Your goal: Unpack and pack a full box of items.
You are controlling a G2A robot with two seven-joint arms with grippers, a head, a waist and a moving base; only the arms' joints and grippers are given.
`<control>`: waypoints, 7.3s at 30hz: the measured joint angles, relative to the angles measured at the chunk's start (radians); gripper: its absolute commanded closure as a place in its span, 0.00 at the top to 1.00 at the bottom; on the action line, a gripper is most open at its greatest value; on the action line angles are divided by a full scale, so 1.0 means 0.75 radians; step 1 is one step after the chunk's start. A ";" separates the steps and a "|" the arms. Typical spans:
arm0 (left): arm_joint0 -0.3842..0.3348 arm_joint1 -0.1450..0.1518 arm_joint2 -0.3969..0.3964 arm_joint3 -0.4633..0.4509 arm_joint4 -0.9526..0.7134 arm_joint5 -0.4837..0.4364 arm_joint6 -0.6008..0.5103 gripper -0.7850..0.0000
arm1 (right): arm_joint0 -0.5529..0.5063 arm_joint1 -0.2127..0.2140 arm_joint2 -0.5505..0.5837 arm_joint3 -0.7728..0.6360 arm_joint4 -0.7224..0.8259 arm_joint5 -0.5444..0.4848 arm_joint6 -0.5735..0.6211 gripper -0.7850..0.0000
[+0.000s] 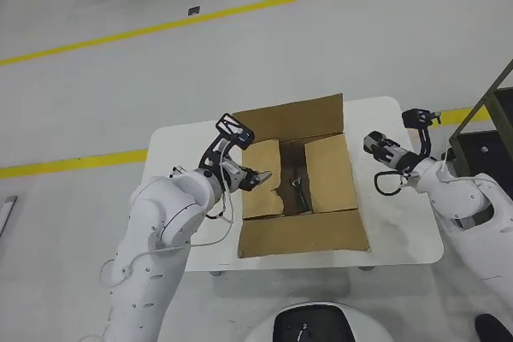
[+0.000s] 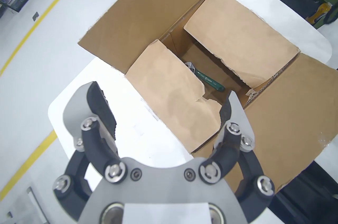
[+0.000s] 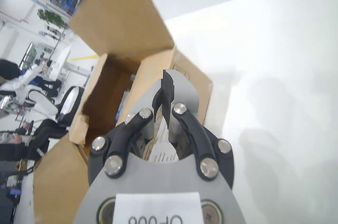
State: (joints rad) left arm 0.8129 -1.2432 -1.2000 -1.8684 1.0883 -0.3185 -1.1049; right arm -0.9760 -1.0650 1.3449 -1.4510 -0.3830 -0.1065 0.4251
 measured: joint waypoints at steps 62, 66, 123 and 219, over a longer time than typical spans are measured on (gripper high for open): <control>-0.035 0.008 -0.023 0.049 0.021 0.087 0.125 1.00 | 0.501 -0.132 -0.401 0.420 -0.048 -0.344 0.372 0.00; -0.035 0.008 -0.023 0.049 0.021 0.087 0.125 1.00 | 0.336 -0.100 -0.325 0.235 -0.103 -0.288 0.339 0.00; 0.374 0.100 -0.267 -0.192 -0.003 -0.403 0.139 1.00 | 0.315 -0.167 -0.412 0.309 -0.440 -0.184 -0.121 0.00; 0.324 0.179 -0.106 0.090 0.425 -0.287 0.211 1.00 | 0.298 -0.243 -0.448 0.365 -0.770 -0.181 -0.264 0.02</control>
State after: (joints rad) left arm 1.0561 -1.1088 -1.2797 -1.8010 1.4068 -0.5337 -0.9465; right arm -0.7526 -1.2476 1.0086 -1.1773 -0.9602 -0.2422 0.2268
